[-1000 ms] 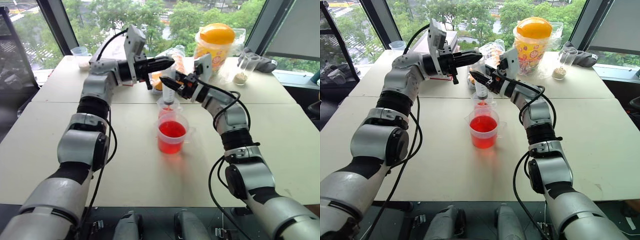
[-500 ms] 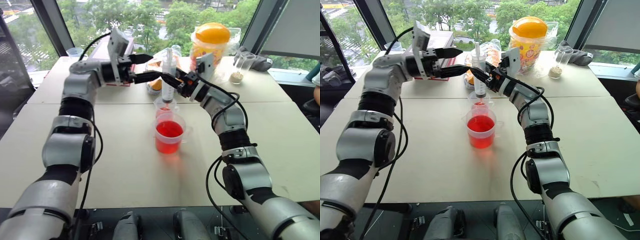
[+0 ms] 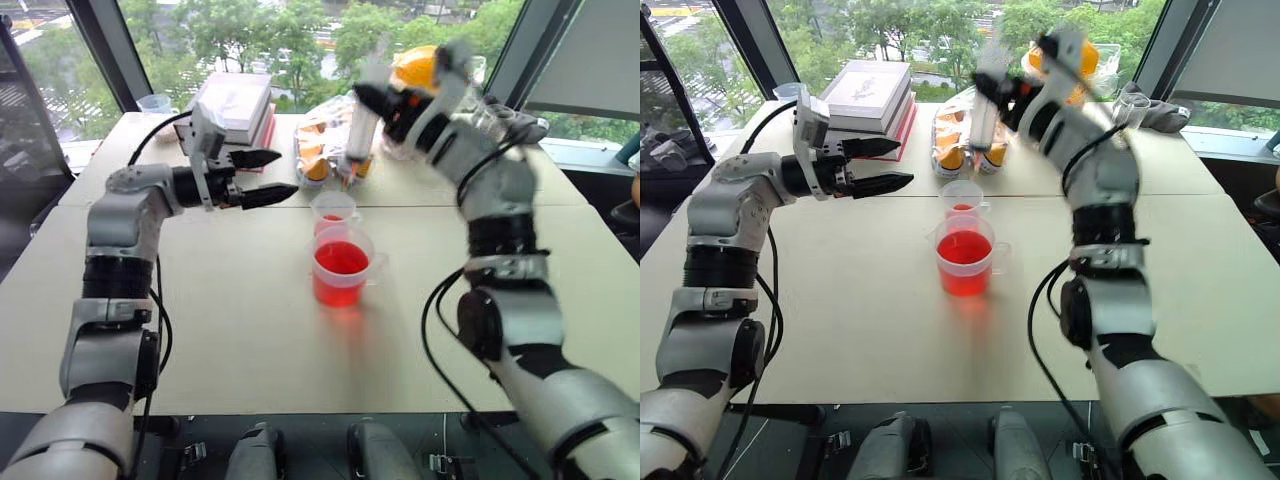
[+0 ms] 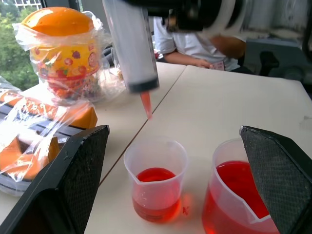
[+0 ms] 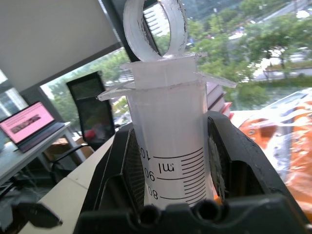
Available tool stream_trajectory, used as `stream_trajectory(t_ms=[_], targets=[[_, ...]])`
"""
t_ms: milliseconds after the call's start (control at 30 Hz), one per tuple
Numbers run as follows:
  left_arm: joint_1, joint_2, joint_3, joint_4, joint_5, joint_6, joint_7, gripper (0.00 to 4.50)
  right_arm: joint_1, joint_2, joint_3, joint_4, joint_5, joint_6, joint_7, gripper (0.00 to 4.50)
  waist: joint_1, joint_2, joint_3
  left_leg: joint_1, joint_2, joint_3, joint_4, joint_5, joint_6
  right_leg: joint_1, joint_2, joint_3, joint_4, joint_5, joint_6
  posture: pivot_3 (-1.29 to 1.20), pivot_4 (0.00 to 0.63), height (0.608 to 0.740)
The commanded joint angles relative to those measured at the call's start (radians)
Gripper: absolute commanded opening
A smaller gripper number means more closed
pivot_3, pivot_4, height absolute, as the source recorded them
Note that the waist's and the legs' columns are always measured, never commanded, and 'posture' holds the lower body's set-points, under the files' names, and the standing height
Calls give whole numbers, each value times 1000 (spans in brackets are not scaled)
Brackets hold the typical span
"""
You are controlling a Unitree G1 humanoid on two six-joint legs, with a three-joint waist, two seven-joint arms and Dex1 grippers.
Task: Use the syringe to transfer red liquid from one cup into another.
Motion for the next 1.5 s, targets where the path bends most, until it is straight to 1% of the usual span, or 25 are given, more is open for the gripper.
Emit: stream_trajectory(t_ms=[33,100,167,233,333,467,700,733,900,933,1033,1133,1233,1300,1400,1500], targets=[[42,-9,-16,-93,-34,23,20,4412,-3,-146,22,-77,-2,340,-36,1377,5,0,0,0,0,0,0,0,0,0,0,0,-1,0,0,0,150,740],[66,-16,-20,-120,-48,33,28,4412,49,-240,106,-118,-32,496,-25,1377,6,-1,0,0,0,1,0,-1,1,0,0,0,-2,0,0,0,150,740],[83,-24,-22,-143,-65,48,39,4412,109,-326,191,-150,-47,589,14,1377,6,-1,0,0,-1,1,0,-1,1,0,-1,1,-2,-1,-1,0,150,740],[96,-33,-26,-163,-79,61,50,4412,176,-403,247,-175,-31,637,90,1377,4,0,0,0,-1,1,0,-1,1,0,-1,1,-2,-1,-3,0,150,740],[105,-41,-34,-180,-88,71,64,4412,257,-470,325,-171,-41,652,159,1377,0,0,0,0,-1,1,0,-1,1,0,-1,1,-1,0,0,0,150,740],[106,-41,-45,-191,-95,76,70,4412,339,-479,371,-98,-75,624,192,1377,-11,0,0,0,-1,0,0,-1,2,0,1,1,-1,0,0,0,150,740],[111,-28,-55,-209,-98,86,78,4412,385,-422,354,15,-120,556,191,1377,-7,0,0,0,-1,0,1,-1,2,0,1,1,-2,0,0,0,150,740],[115,-27,-55,-214,-100,89,81,4481,385,-416,348,23,-125,550,189,1877,-8,0,0,1,-1,0,1,-1,2,1,1,1,-2,0,0,0,150,740],[136,-17,-57,-247,-110,110,90,4500,396,-417,311,-25,-117,569,196,4339,-7,0,0,0,-1,0,1,-1,2,1,1,2,-1,0,0,0,150,740],[140,-13,-53,-256,-117,122,91,4500,399,-427,297,-57,-114,580,193,4427,-7,0,0,1,-1,0,1,-1,2,1,1,2,-1,0,0,0,150,740],[153,4,-47,-278,-133,146,91,4500,425,-460,266,-181,-97,613,200,4427,-6,0,0,0,-1,0,1,-1,1,0,1,2,-1,0,0,0,150,740],[184,47,-37,-320,-157,184,80,4500,506,-532,152,-482,11,656,271,4427,-3,0,0,0,-1,0,0,-1,1,0,1,2,-2,0,0,0,150,740],[201,71,-26,-341,-185,212,85,4500,577,-560,38,-695,111,711,314,4427,0,0,0,0,0,-1,0,-1,1,0,1,1,-2,0,1,0,150,740],[216,95,-23,-355,-193,226,85,4500,649,-575,-83,-870,208,761,362,4427,1,0,0,1,0,-1,0,-1,1,1,1,1,-2,0,1,0,150,740],[236,127,-15,-376,-211,250,83,4500,754,-587,-194,-1033,276,795,383,4427,7,0,0,1,-1,-1,0,-1,2,2,0,1,-2,0,0,0,150,740],[241,141,-7,-371,-233,273,89,4500,819,-569,-260,-1126,329,820,378,4427,14,0,0,1,-1,-1,1,-1,2,2,0,1,-2,-2,-3,0,150,740]])
